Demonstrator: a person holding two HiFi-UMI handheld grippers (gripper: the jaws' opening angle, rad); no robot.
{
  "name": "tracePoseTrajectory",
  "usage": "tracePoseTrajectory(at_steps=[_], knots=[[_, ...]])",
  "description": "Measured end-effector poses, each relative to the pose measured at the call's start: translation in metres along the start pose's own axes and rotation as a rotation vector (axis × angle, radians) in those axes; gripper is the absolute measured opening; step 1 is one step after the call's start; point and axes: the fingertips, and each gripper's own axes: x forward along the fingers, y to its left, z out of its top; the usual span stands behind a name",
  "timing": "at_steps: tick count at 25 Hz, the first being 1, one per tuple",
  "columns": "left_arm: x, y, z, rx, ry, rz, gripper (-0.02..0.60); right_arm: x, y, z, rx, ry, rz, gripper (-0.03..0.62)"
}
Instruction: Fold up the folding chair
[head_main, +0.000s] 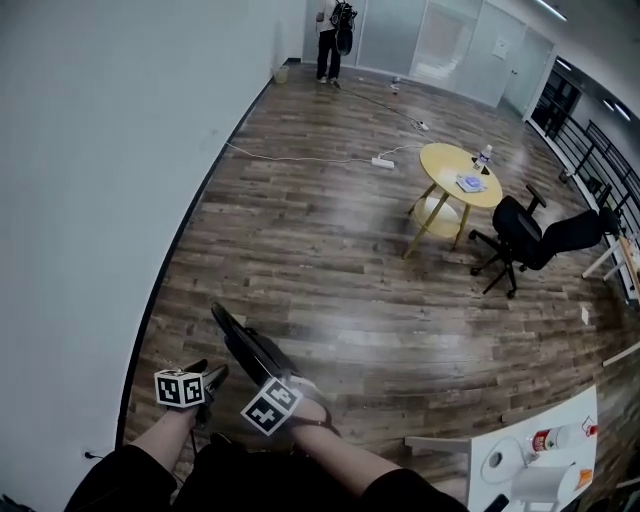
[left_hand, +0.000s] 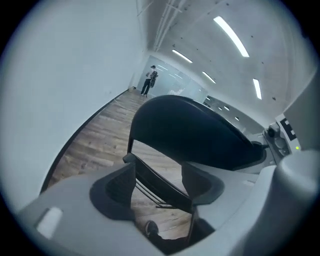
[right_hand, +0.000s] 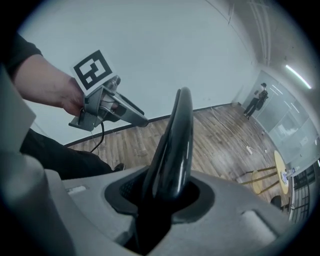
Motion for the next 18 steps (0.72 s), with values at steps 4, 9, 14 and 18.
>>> tracePoseTrajectory(at_steps=[4,9,14,18], knots=[[-0.016,-0.008,0.018,0.205,0.000,-0.020,0.293,-0.003,0.004,-0.002,0.011,-0.007,0.003,0.120],[-0.027,-0.009,0.060,0.472,-0.037,-0.045,0.302,-0.013,-0.007,-0.006,0.107,-0.035,-0.001,0.108],[-0.027,-0.019,0.095,0.735,-0.071,-0.155,0.320,-0.018,-0.024,-0.015,0.201,-0.040,-0.014,0.083],[-0.026,-0.037,0.115,0.988,-0.107,-0.264,0.325,-0.022,-0.029,-0.022,0.227,-0.032,-0.006,0.083]])
